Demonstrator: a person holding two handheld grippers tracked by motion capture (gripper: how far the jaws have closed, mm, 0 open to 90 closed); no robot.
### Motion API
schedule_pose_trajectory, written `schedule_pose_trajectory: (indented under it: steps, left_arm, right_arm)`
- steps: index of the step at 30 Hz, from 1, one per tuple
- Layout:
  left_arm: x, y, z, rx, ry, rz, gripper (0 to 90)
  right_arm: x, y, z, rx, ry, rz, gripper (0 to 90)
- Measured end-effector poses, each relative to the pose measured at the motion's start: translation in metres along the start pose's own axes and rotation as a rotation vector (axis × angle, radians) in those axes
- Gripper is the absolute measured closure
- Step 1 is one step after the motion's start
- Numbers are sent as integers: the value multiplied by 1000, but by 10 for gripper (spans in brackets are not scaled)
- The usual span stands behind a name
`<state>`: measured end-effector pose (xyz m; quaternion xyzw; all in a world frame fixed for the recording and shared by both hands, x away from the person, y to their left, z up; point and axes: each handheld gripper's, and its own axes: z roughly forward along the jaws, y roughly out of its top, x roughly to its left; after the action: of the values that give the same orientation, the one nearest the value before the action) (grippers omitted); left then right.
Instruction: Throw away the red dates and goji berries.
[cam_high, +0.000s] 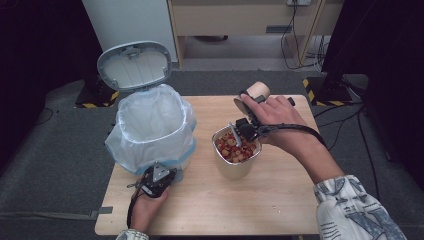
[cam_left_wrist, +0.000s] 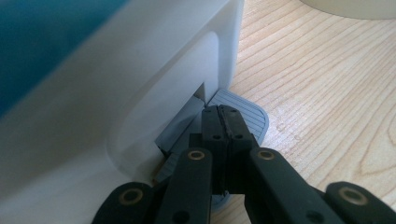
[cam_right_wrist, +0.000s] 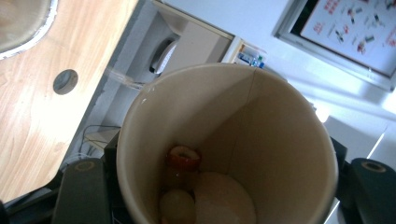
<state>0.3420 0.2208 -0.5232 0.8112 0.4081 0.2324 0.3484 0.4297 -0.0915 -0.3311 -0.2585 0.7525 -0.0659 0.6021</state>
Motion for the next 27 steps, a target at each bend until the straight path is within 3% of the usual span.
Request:
schedule_pose_trajectory:
  steps: [5, 11, 20, 22, 27]
  left_arm:
    - [0, 0, 0, -1, -2, -1, 886]
    - [0, 0, 0, 2, 1, 1, 887]
    - [0, 0, 0, 0, -2, -1, 886]
    - [0, 0, 0, -1, -2, -2, 886]
    - [0, 0, 0, -1, -2, -2, 887]
  right_arm:
    - [-4, -4, 1, 8, -15, 40, 314]
    - [0, -4, 1, 10, -9, 28, 313]
    - [1, -7, 4, -19, 10, 155, 313]
    - [0, -8, 4, -31, 27, 217, 313]
    - [0, -10, 7, -61, 50, 306, 312]
